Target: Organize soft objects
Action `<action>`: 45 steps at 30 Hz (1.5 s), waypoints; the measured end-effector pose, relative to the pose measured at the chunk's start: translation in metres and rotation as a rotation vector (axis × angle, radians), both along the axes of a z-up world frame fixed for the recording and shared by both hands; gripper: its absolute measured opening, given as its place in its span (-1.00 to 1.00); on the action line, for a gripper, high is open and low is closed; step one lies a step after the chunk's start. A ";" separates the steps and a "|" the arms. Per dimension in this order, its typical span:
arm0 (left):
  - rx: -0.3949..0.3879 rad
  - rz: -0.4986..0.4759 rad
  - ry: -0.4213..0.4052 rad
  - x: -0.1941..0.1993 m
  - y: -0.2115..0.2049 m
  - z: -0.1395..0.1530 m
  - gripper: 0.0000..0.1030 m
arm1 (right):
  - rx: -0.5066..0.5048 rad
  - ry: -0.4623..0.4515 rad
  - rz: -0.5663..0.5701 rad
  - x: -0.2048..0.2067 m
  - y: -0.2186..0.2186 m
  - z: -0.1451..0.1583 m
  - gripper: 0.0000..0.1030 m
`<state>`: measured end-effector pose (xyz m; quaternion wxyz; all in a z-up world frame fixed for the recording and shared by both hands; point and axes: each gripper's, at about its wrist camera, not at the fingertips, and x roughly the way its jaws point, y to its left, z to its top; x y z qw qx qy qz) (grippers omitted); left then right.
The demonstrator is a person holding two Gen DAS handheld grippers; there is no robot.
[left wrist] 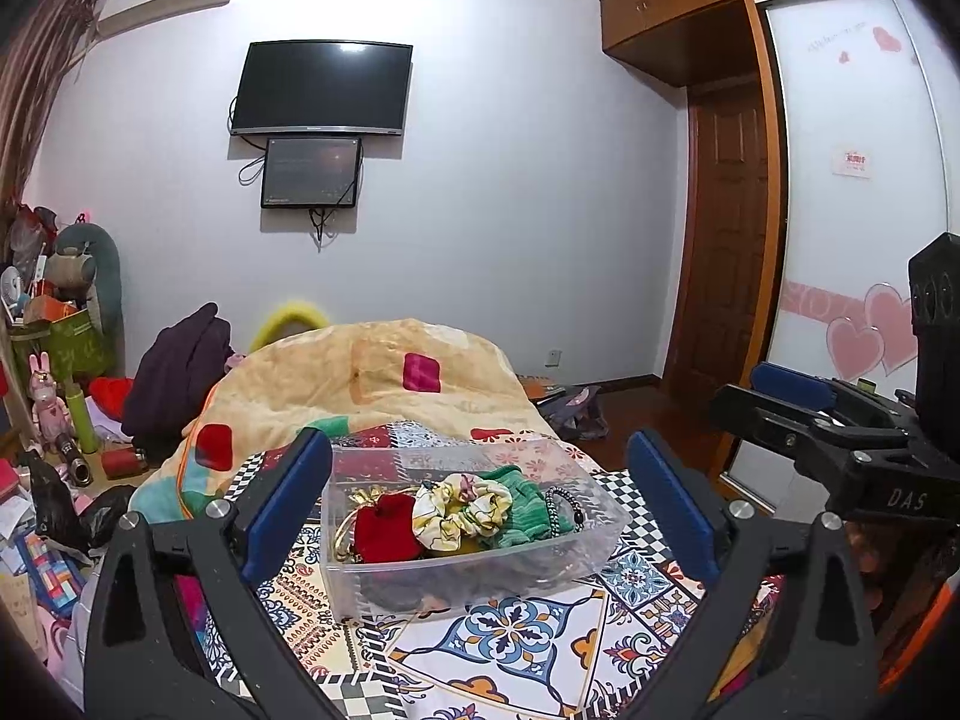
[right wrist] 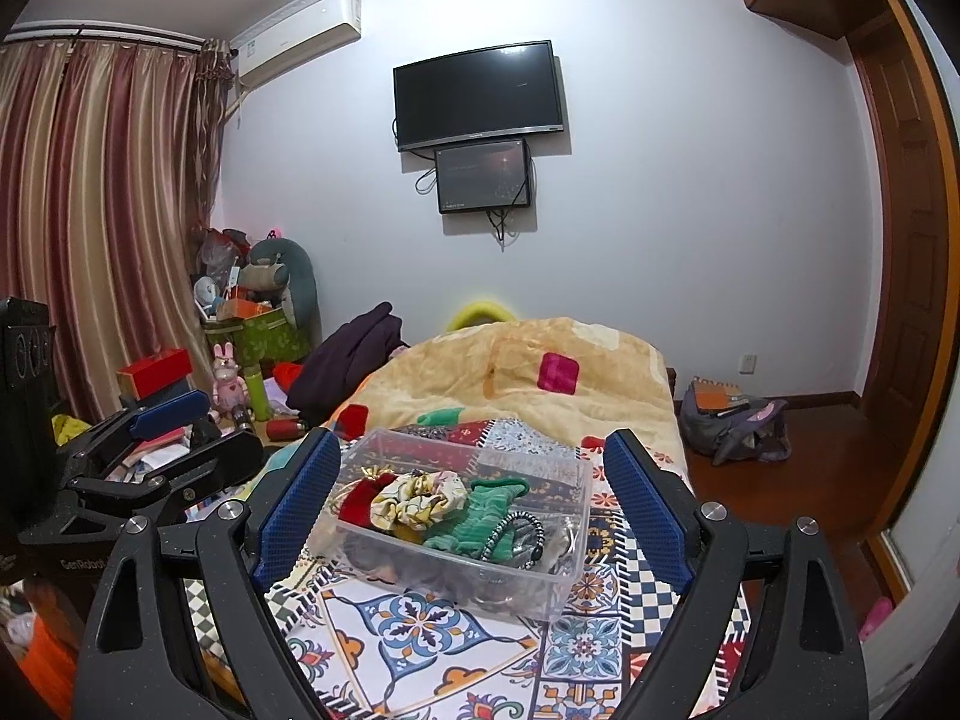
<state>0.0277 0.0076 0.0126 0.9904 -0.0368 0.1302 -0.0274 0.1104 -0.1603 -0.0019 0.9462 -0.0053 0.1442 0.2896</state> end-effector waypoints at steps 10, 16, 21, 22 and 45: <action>-0.006 -0.005 0.004 0.000 -0.001 0.001 0.99 | 0.002 -0.004 -0.003 0.000 -0.001 0.000 0.89; -0.016 -0.009 0.010 0.000 0.001 0.003 1.00 | 0.014 -0.017 -0.007 -0.001 -0.003 0.004 1.00; -0.026 -0.011 0.012 -0.001 0.004 0.003 1.00 | 0.014 -0.007 -0.011 -0.001 -0.002 0.004 1.00; -0.026 -0.011 0.011 -0.001 0.004 0.003 1.00 | 0.014 -0.007 -0.013 -0.001 -0.002 0.004 1.00; -0.028 -0.001 0.003 -0.004 0.002 0.008 1.00 | 0.007 0.006 -0.025 0.001 0.000 0.001 1.00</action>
